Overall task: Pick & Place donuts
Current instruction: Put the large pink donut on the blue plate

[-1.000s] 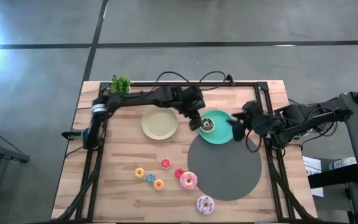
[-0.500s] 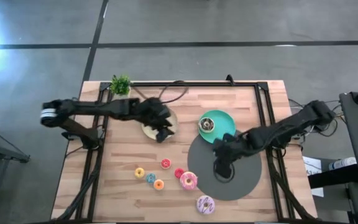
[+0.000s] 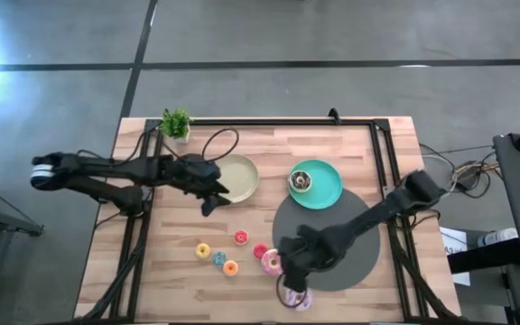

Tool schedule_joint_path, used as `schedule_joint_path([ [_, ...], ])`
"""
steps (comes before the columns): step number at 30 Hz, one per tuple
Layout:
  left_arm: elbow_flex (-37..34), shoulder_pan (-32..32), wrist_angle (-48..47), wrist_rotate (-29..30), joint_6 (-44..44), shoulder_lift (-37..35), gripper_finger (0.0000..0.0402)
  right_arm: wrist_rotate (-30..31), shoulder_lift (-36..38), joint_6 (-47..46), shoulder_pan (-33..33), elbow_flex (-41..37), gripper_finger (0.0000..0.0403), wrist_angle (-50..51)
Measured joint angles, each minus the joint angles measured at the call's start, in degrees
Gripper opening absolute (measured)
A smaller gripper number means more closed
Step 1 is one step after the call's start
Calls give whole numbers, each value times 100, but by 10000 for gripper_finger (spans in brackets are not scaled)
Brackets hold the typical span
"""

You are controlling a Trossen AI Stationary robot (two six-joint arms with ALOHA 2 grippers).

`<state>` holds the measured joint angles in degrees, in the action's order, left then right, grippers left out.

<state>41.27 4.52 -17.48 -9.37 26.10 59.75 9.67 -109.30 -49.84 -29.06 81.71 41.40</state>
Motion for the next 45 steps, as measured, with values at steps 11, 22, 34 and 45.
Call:
schedule_joint_path([
  [11, -146, -134, 2, 1, 10, -320, 202, 414, -905, -142, 144, 654, 176, 129],
  [22, -146, -132, -1, 1, -36, -318, 202, 693, -818, 410, 236, 634, 183, 141],
  [34, -146, -132, -4, 5, -58, -318, 201, 275, -1044, 805, 371, 626, 243, 24],
  [45, -146, -128, -6, 38, -198, -318, 201, 69, -1112, 914, 507, 621, 194, -1],
])
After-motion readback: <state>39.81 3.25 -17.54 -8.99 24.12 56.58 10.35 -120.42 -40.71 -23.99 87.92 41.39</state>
